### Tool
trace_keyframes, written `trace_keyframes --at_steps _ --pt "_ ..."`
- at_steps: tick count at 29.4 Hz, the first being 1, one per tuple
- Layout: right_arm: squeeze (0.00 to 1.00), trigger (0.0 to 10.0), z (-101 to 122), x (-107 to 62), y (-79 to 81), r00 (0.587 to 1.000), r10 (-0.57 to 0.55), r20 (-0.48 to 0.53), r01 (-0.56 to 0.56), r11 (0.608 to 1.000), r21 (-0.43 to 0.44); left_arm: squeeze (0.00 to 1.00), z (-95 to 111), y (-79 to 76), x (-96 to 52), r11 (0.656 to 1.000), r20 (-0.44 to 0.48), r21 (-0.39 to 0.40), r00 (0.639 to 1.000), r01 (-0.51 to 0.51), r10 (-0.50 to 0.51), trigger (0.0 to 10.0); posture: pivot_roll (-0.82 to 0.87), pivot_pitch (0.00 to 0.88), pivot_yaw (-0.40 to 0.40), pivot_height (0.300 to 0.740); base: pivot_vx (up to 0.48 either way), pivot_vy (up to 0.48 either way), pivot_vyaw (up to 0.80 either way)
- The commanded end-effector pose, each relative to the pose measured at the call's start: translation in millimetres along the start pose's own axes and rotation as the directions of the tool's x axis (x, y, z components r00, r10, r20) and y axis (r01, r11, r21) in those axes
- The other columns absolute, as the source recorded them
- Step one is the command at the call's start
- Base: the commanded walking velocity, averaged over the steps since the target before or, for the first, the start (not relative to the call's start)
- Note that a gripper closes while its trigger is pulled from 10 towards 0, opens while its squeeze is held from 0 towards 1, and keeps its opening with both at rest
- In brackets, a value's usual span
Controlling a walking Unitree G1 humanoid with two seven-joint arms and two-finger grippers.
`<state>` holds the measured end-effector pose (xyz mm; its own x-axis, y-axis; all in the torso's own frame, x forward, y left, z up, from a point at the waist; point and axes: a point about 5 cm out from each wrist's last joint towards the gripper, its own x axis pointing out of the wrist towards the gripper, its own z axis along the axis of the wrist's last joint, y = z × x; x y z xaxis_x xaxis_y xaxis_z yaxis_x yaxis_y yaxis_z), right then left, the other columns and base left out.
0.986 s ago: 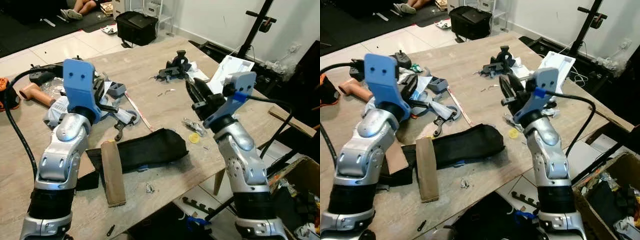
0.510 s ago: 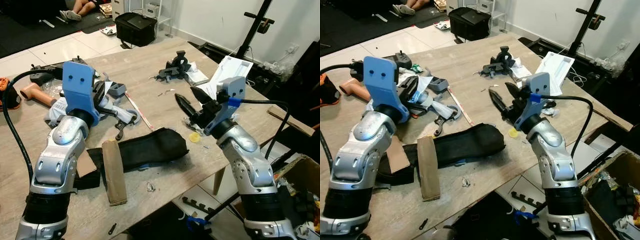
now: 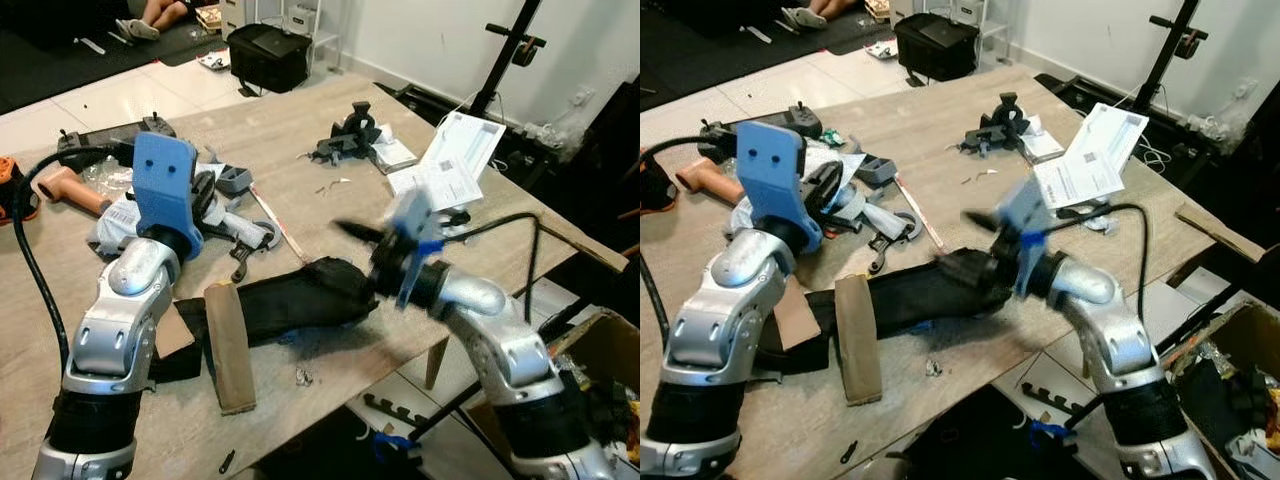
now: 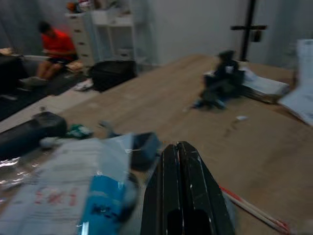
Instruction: Picking trash to rubbish bin
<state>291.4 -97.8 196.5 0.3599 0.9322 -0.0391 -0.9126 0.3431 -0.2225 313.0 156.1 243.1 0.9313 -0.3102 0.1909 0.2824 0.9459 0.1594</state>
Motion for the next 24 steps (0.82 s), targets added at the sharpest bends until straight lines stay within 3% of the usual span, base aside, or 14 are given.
trace_keyframes --at_steps 1,4,8,9,10,11,14,20,23,24 --pt "0.0 10.0 -3.9 0.0 5.2 0.998 0.049 -0.031 -0.05 0.998 -0.026 0.0 2.1 -5.7 -3.1 0.998 0.011 0.003 0.998 0.06 -0.06 10.0 0.17 0.09 -0.02 0.74 0.0 0.0 0.0" --pt "0.0 10.0 -21.6 1.2 5.5 0.985 0.097 -0.142 -0.116 0.985 -0.129 0.0 5.8 -14.8 -7.0 0.985 0.031 -0.017 0.985 0.173 -0.172 10.0 0.17 0.09 -0.02 0.74 0.0 0.0 0.0" --pt "0.0 10.0 -28.8 7.2 -0.8 0.981 0.092 -0.169 -0.125 0.974 -0.191 0.0 6.9 -19.2 -10.4 0.971 0.029 -0.018 0.971 0.239 -0.238 10.0 0.18 0.084 -0.023 0.74 0.0 0.0 0.0" --pt "0.0 10.0 -28.8 7.2 -0.8 0.981 0.092 -0.169 -0.125 0.974 -0.191 0.0 6.9 -19.2 -10.4 0.971 0.029 -0.018 0.971 0.239 -0.238 10.0 0.18 0.084 -0.023 0.74 0.0 0.0 0.0" --pt "0.0 10.0 -34.7 9.8 -5.5 0.974 0.065 -0.216 -0.121 0.958 -0.26 0.0 6.7 -18.7 -10.3 0.972 0.026 -0.015 0.971 0.236 -0.236 10.0 0.18 0.095 -0.022 0.74 0.0 0.0 0.0" --pt "0.0 10.0 -34.7 9.8 -5.5 0.974 0.065 -0.216 -0.121 0.958 -0.26 0.0 6.7 -18.7 -10.3 0.972 0.026 -0.015 0.971 0.236 -0.236 10.0 0.18 0.095 -0.022 0.74 0.0 0.0 0.0" --pt "0.0 10.0 -42.9 15.2 -20.6 0.969 -0.022 -0.244 -0.075 0.92 -0.384 0.0 6.7 -15.8 -9.7 0.978 0.026 -0.009 0.978 0.209 -0.209 10.0 0.18 0.109 -0.023 0.74 0.0 0.0 0.0" --pt "0.0 10.0 -51.2 14.3 -28.8 0.967 -0.042 -0.251 -0.057 0.926 -0.372 0.0 7.3 -18.0 -13.4 0.969 0.023 -0.023 0.969 0.248 -0.247 10.0 0.19 0.124 -0.027 0.74 0.0 0.0 0.0" --pt "0.0 10.0 -61.9 11.7 -28.6 0.964 -0.027 -0.264 -0.054 0.954 -0.293 0.0 6.0 -23.4 -19.1 0.942 0.005 -0.048 0.943 0.332 -0.332 10.0 0.19 0.124 -0.027 0.74 0.0 0.0 0.0" --pt "0.0 10.0 -66.3 10.3 -27.0 0.962 -0.005 -0.273 -0.07 0.962 -0.263 0.0 4.8 -27.4 -24.4 0.916 -0.014 -0.052 0.917 0.398 -0.399 10.0 0.21 0.148 -0.027 0.74 0.0 0.0 0.0"
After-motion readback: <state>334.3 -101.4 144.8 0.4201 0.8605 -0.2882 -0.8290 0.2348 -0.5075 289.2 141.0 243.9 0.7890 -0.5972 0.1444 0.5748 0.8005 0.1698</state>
